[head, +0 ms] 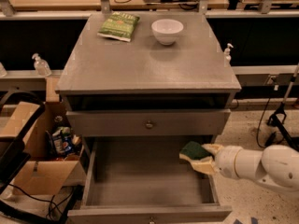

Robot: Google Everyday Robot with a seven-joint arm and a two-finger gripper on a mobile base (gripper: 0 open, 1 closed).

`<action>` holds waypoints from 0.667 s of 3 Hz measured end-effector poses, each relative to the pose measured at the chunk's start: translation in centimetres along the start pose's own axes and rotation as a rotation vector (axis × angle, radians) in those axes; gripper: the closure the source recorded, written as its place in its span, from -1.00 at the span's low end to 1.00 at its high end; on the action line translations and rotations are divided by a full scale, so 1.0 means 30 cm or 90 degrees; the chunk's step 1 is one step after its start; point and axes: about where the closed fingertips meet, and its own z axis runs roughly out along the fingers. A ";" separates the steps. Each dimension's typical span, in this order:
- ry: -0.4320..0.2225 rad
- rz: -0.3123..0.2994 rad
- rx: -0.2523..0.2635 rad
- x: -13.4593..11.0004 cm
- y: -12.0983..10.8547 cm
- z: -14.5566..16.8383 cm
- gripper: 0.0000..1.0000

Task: Place sponge into middle drawer

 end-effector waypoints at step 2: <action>-0.058 0.024 -0.103 0.091 0.239 0.445 1.00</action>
Offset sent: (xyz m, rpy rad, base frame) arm 0.0197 0.1767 -0.1676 0.2622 0.0458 0.1659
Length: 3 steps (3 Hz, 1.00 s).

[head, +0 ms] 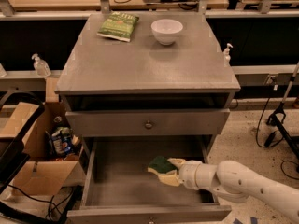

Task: Place sponge into middle drawer

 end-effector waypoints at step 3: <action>-0.064 0.063 -0.051 0.094 0.060 0.314 0.62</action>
Offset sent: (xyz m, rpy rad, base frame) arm 0.0318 0.0884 -0.1089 0.2361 0.0605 -0.0266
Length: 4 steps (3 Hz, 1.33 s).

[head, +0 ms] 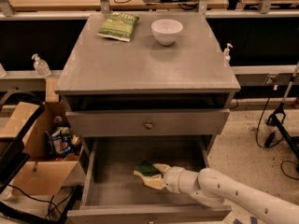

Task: Place sponge into middle drawer

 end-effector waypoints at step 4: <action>0.000 0.000 -0.007 -0.002 0.015 0.016 -1.00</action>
Offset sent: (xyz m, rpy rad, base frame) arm -0.0003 0.0017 -0.0005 0.0017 0.0010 0.0024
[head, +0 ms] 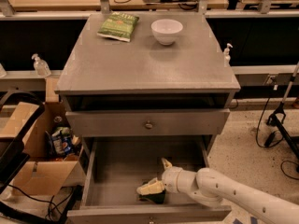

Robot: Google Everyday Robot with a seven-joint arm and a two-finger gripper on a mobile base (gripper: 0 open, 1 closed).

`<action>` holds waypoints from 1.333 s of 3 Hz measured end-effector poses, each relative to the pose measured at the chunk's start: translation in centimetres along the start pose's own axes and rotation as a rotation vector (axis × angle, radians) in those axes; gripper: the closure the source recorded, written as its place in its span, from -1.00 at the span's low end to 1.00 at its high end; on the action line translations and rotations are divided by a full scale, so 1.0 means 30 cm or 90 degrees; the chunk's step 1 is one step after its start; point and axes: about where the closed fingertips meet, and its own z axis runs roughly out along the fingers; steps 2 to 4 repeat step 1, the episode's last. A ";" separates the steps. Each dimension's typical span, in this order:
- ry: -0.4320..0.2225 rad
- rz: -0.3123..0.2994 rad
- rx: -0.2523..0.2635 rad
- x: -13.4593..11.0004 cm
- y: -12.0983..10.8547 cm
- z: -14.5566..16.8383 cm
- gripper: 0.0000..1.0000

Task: Place sponge into middle drawer

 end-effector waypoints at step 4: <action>0.000 0.000 0.000 0.000 0.000 0.000 -1.00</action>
Offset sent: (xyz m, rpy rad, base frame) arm 0.0000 0.0000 0.0000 0.0000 0.0000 0.0000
